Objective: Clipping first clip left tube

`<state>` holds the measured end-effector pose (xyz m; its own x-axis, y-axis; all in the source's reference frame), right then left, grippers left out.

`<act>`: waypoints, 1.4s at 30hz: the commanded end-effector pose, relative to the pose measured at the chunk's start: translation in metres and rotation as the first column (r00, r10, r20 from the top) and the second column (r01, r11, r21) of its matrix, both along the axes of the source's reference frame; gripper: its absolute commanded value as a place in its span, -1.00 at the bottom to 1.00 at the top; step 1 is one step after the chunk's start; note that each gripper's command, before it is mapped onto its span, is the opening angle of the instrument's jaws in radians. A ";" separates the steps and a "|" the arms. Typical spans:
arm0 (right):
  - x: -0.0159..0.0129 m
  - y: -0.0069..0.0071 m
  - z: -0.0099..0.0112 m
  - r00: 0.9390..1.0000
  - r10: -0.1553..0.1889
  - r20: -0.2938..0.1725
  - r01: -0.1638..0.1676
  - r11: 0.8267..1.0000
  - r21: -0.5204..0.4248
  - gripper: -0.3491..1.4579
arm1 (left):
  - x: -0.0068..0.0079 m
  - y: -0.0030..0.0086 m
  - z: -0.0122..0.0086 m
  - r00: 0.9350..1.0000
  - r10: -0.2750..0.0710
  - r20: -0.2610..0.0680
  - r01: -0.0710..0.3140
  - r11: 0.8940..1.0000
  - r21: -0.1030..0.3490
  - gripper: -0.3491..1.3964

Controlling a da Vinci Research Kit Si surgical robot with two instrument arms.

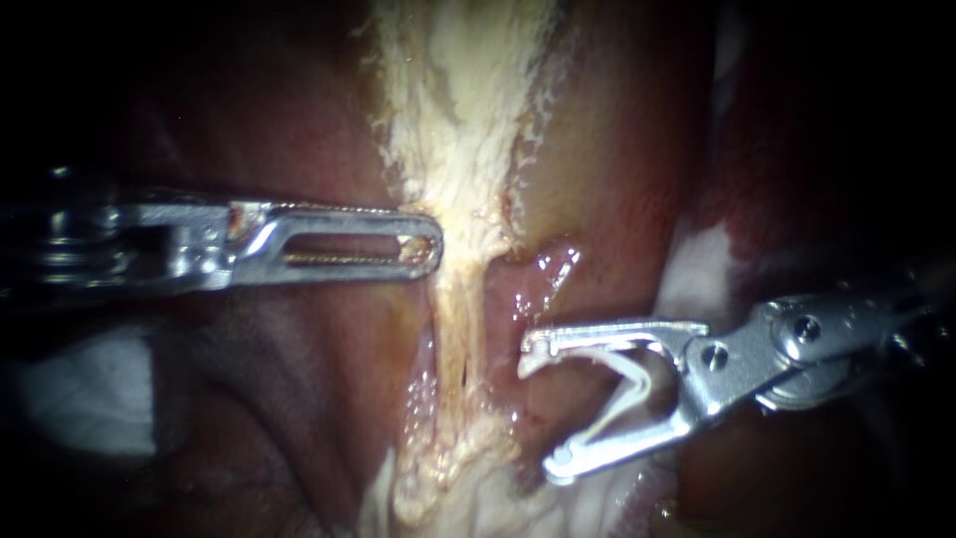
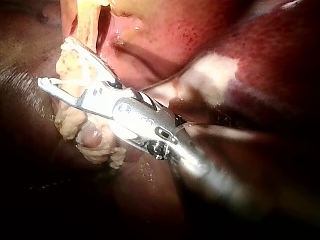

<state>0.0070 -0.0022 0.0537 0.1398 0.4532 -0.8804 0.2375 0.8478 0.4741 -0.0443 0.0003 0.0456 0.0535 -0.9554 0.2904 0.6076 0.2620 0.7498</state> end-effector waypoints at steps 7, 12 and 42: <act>0.0001 -0.0004 0.0002 1.000 -0.001 -0.001 0.001 1.000 -0.003 0.03 | 0.0003 -0.0002 -0.0004 1.000 0.001 0.000 -0.001 1.000 0.001 -1.00; 0.0004 -0.0012 0.0006 1.000 0.000 0.003 0.000 1.000 0.008 0.03 | 0.0015 -0.0002 -0.0016 1.000 0.002 0.005 -0.002 1.000 0.010 -1.00; 0.0077 -0.0032 0.0064 0.995 0.006 0.104 -0.015 0.996 0.086 0.03 | 0.0042 -0.0009 -0.0045 1.000 -0.017 0.000 0.017 0.999 0.029 -1.00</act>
